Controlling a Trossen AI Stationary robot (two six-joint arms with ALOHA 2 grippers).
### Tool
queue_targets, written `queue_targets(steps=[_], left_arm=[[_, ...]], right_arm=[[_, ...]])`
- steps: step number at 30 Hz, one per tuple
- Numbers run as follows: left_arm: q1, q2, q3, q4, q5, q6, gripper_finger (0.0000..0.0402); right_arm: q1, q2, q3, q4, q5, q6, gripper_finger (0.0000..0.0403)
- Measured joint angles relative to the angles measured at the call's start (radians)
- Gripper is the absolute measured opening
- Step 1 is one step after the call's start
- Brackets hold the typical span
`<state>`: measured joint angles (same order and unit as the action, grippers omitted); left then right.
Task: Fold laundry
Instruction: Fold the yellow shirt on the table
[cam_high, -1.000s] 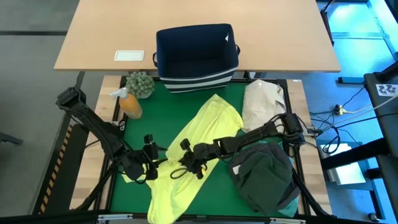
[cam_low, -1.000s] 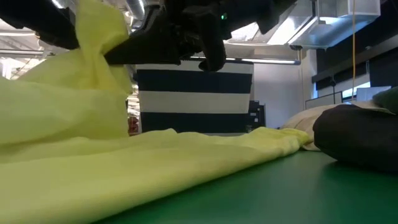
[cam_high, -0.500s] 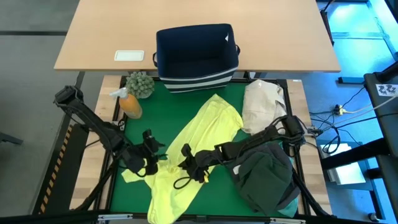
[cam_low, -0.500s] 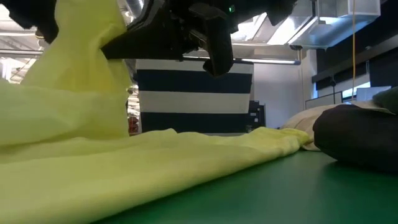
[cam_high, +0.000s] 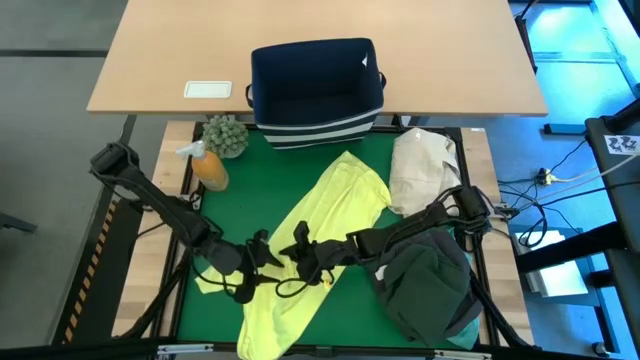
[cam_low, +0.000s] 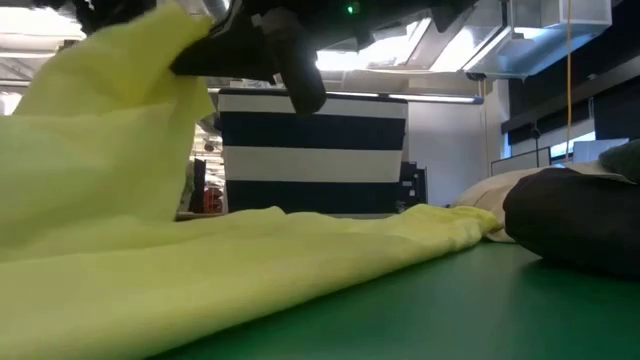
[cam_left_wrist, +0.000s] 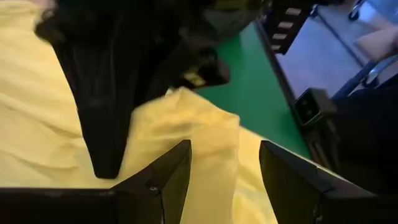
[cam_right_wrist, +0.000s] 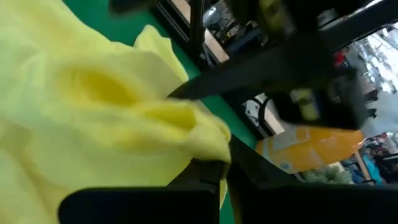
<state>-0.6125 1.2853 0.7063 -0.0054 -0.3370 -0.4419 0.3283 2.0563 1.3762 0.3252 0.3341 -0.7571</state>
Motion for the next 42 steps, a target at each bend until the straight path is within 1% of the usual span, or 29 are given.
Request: queue_targets(steps=[6,8,14,18,21,23,29,32,38,42], left_arm=[[0.013,0.028,0.000,-0.075,-0.012,-0.054,0.0183],[0.010,0.023,0.000,-0.102,-0.012,-0.072,0.0183],[-0.019,-0.025,0.000,-0.105,-0.010,-0.076,0.0183],[-0.039,-0.074,0.001,-0.144,-0.066,-0.105,0.0183],[-0.032,-0.088,0.001,-0.201,-0.107,-0.146,0.0183],[-0.013,-0.087,0.001,-0.228,-0.106,-0.159,0.0183],[0.073,-0.065,0.001,-0.219,0.020,-0.153,0.0183],[0.115,-0.045,0.000,-0.206,0.103,-0.150,0.0183],[0.150,0.003,0.000,-0.057,0.276,-0.073,0.0183],[0.150,0.019,0.000,0.009,0.329,-0.045,0.0183]], right_arm=[[0.016,0.000,0.000,0.007,-0.005,-0.015,0.0010],[0.022,0.000,0.000,-0.004,-0.006,-0.032,0.0010],[0.044,0.000,0.000,-0.043,-0.011,-0.045,0.0010],[0.055,0.000,0.000,-0.044,-0.010,-0.057,0.0010],[0.059,0.000,0.000,-0.037,-0.011,-0.070,0.0010],[0.065,0.000,0.000,-0.031,-0.011,-0.075,0.0010],[0.072,0.000,0.000,-0.015,-0.005,-0.091,0.0010],[0.072,0.000,0.000,-0.009,-0.005,-0.090,0.0010],[0.072,0.000,0.000,-0.008,-0.005,-0.091,0.0010],[0.073,0.000,0.000,-0.009,-0.012,-0.091,0.0010]])
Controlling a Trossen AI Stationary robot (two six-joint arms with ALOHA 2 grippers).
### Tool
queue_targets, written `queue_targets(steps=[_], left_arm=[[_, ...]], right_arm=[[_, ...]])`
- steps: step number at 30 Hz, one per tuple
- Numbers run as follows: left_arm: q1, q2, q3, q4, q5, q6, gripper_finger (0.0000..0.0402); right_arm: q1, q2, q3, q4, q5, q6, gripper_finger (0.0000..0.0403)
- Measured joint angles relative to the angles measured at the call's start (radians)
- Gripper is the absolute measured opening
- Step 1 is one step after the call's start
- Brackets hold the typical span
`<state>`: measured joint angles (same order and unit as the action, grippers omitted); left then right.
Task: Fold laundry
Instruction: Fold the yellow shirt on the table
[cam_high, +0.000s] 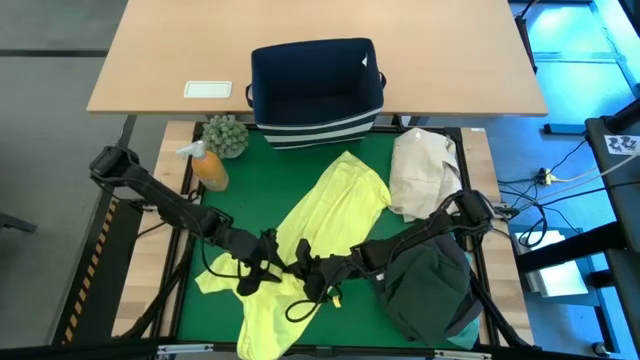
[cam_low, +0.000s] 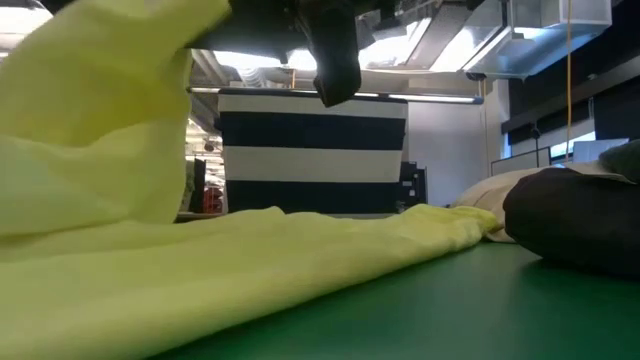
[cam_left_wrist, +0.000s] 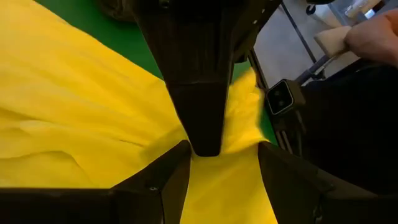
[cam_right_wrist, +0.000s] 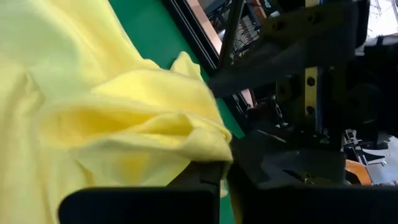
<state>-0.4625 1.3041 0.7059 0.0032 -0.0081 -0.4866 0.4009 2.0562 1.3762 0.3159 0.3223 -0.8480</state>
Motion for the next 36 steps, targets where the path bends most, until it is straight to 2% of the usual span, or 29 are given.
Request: queue_targets(steps=[8,13,17,21,23,31,36], left_arm=[[-0.002,0.006,0.000,0.005,0.017,-0.041,0.0183],[-0.002,0.006,0.000,-0.006,-0.008,-0.049,0.0172],[-0.002,0.014,0.000,-0.019,-0.012,-0.029,0.0123],[-0.002,0.014,0.000,-0.039,-0.007,-0.027,0.0040],[-0.002,0.014,0.000,-0.047,-0.001,-0.031,0.0013],[-0.027,0.013,0.000,-0.089,-0.019,-0.032,0.0004],[-0.052,0.013,0.000,-0.092,-0.064,-0.033,0.0002]], right_arm=[[0.000,0.000,0.000,-0.001,0.002,0.000,0.0010],[0.000,0.000,0.000,0.012,0.047,0.002,0.0010],[0.000,0.000,0.000,0.017,0.082,0.002,0.0010],[0.000,0.000,0.000,0.011,0.108,-0.003,0.0013],[0.000,0.000,0.000,-0.009,0.116,-0.011,0.0023],[-0.003,0.000,0.000,-0.087,0.237,-0.011,0.0113],[-0.002,0.000,0.000,-0.084,0.185,0.031,0.0156]])
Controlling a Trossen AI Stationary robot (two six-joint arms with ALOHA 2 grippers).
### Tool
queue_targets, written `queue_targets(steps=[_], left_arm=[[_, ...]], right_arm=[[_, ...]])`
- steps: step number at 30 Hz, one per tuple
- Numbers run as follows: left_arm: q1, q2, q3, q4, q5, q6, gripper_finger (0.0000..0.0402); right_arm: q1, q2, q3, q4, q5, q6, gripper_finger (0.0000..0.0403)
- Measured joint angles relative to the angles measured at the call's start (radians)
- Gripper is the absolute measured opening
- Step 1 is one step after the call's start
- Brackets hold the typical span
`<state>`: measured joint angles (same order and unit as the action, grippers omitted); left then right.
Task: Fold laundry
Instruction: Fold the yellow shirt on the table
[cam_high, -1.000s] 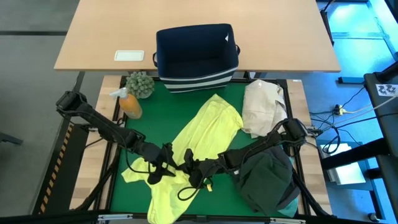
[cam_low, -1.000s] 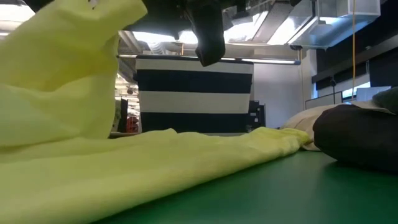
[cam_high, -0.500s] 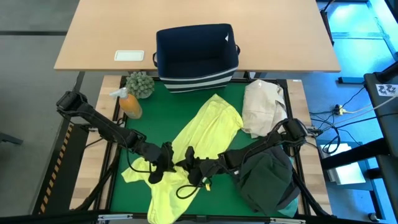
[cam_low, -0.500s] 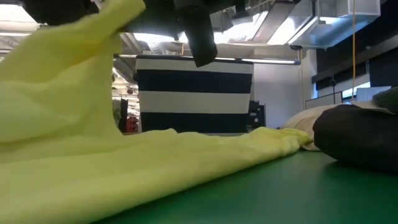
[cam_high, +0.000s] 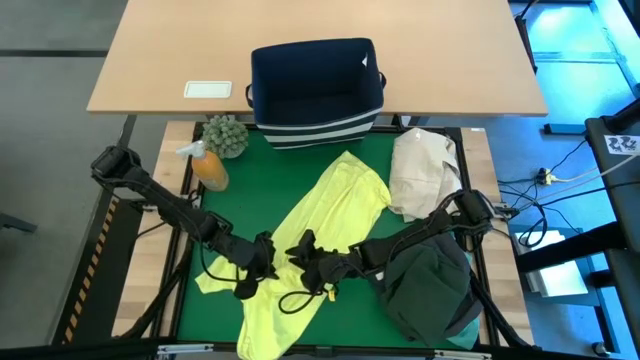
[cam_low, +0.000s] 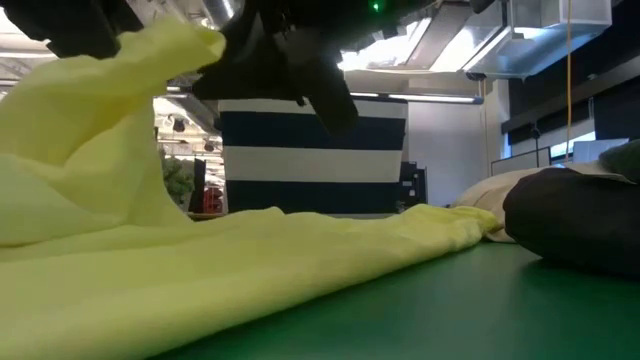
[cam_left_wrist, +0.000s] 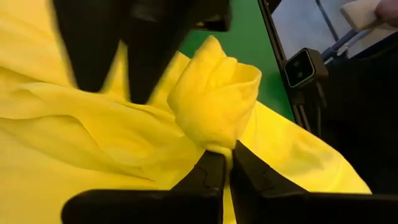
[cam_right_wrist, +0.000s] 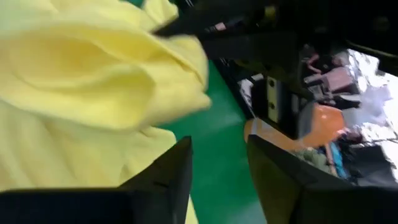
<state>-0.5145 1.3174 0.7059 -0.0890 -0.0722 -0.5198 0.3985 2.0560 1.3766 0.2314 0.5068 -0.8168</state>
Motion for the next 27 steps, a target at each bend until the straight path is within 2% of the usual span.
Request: queue_targets(steps=[4,8,18,27], left_arm=[[-0.016,-0.002,0.000,0.000,-0.026,0.000,0.0002],[-0.020,-0.002,0.000,0.000,-0.035,-0.002,0.0001],[-0.019,-0.002,0.000,-0.001,-0.038,-0.013,0.0000],[-0.044,-0.012,0.000,-0.036,-0.050,-0.029,0.0000]], right_arm=[[0.000,0.000,0.000,0.005,-0.108,0.028,0.0160],[0.002,0.000,0.000,0.006,-0.195,0.032,0.0138],[0.001,0.000,0.000,0.053,-0.197,0.061,0.0011],[0.002,0.000,0.000,-0.001,-0.156,0.090,0.0003]])
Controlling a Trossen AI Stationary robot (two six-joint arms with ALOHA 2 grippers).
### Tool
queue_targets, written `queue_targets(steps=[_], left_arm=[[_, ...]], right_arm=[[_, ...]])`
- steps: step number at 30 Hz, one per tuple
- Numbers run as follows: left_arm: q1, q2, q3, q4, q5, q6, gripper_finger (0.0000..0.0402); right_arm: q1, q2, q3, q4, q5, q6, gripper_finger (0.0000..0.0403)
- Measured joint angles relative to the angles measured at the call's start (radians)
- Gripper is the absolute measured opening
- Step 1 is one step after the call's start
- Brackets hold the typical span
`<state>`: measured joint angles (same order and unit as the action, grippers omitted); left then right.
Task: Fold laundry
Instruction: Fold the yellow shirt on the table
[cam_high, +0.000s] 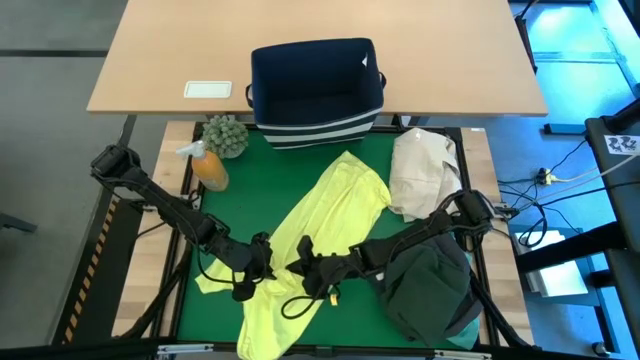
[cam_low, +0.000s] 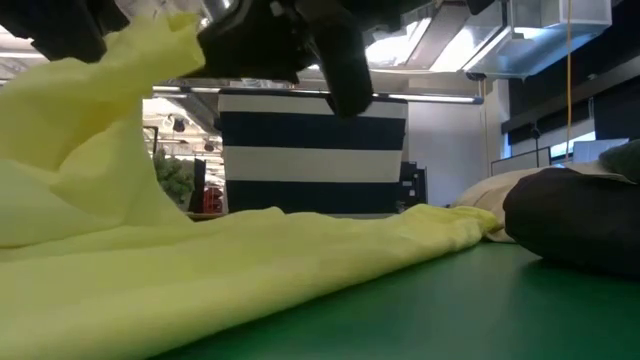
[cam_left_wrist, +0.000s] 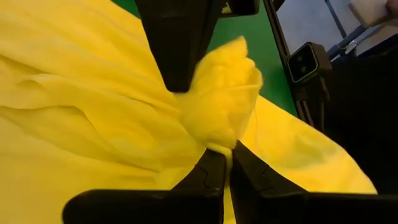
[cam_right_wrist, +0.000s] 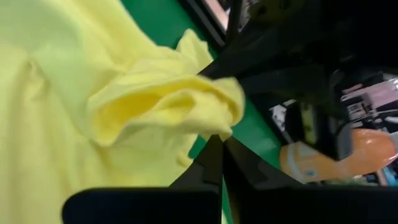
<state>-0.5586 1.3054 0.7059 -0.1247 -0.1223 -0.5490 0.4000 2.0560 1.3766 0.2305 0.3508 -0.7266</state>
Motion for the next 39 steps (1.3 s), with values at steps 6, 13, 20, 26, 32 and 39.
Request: queue_targets(steps=[6,13,20,26,32,39], left_arm=[[0.001,-0.003,0.000,0.002,0.006,-0.028,0.0015],[-0.001,-0.009,0.000,0.002,0.083,-0.052,0.0037],[-0.003,-0.048,0.001,-0.048,0.039,-0.053,0.0006],[-0.062,-0.095,0.136,-0.367,-0.157,-0.196,0.0003],[-0.151,-0.096,0.338,-0.560,-0.338,-0.325,0.0002],[-0.271,-0.082,0.466,-0.824,-0.473,-0.553,0.0001]], right_arm=[[0.012,0.000,0.000,-0.079,-0.003,0.054,0.0001],[0.040,0.000,0.000,-0.148,0.051,0.067,0.0001],[0.038,-0.004,0.000,-0.176,0.089,0.071,0.0000],[0.021,-0.054,-0.001,-0.182,0.237,0.078,0.0000],[-0.021,-0.138,0.000,-0.175,0.255,0.139,0.0000],[-0.071,-0.174,0.000,-0.190,0.267,0.173,0.0000]])
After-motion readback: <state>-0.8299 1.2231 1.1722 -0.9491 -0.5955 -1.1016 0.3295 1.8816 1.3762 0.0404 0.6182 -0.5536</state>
